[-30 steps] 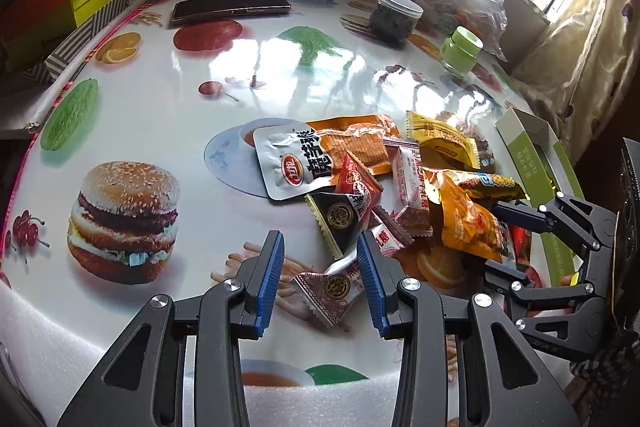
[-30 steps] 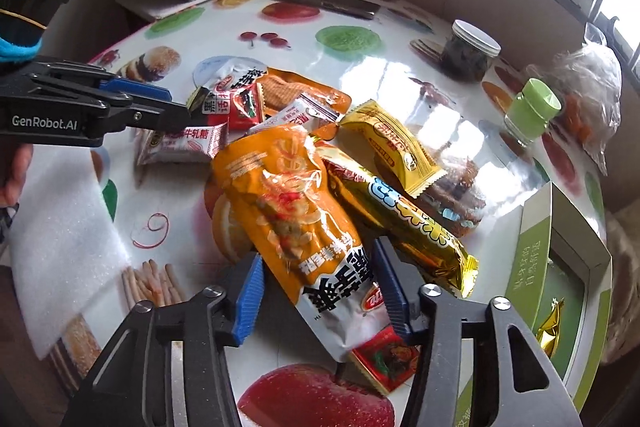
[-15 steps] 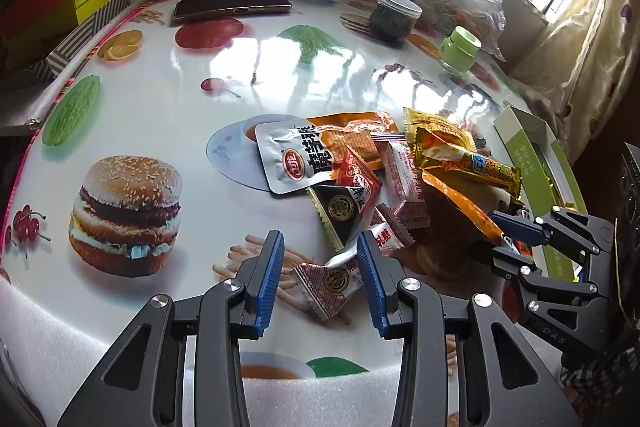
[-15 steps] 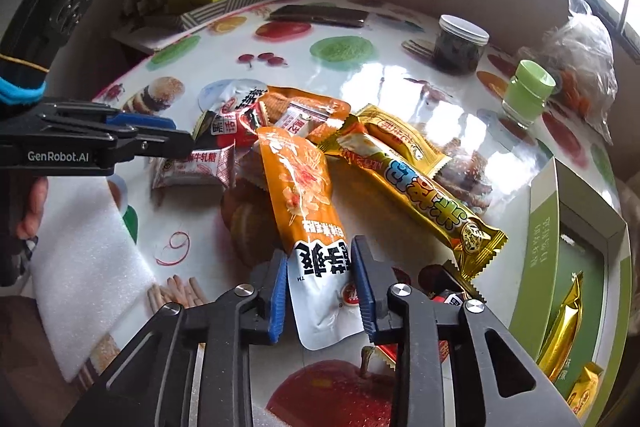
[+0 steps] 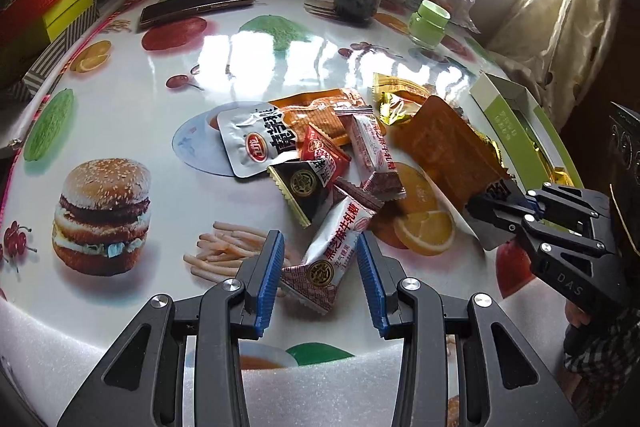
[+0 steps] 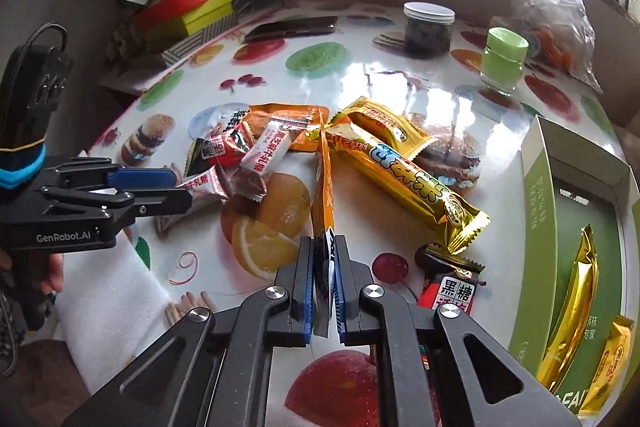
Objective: Organize snacks
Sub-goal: 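Grasp the orange strip packet with the right gripper while the left grasps the white nougat packet, then carry the orange packet with the right gripper while the left carries the nougat packet to the box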
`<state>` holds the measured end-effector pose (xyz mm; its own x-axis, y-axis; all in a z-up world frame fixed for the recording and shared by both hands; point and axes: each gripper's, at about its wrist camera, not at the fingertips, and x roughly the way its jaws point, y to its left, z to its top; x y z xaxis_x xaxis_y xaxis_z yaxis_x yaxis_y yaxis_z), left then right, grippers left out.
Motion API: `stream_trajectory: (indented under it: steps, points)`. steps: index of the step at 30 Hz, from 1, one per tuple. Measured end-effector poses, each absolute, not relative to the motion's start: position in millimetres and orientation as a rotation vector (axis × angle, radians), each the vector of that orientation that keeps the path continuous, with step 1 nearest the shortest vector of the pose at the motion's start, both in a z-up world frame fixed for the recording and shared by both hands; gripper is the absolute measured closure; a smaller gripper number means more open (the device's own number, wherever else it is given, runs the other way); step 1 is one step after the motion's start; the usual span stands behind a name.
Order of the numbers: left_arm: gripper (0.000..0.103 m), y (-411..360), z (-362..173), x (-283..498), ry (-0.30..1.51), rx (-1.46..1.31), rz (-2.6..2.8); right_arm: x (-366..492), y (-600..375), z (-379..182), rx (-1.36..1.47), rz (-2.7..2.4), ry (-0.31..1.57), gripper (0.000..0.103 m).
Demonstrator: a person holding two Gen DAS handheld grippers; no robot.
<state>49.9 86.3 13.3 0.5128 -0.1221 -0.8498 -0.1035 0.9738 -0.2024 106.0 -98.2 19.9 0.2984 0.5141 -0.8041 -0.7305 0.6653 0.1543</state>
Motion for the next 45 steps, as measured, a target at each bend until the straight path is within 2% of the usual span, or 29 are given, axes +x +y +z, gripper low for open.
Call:
stream_trajectory:
  steps: [22,24,29,45]
  points:
    - [0.064,67,7,56,1.038,-0.136,0.005,89,-116,19,-0.128,0.762,0.958,0.095]
    - [0.076,68,8,56,1.037,-0.146,0.006,89,-117,20,-0.119,0.757,0.956,0.095]
    - [0.081,67,9,55,1.032,-0.158,0.007,87,-121,21,-0.097,0.743,0.953,0.094]
    - [0.081,50,34,46,0.967,-0.14,-0.025,78,-134,35,-0.052,0.715,0.914,0.094]
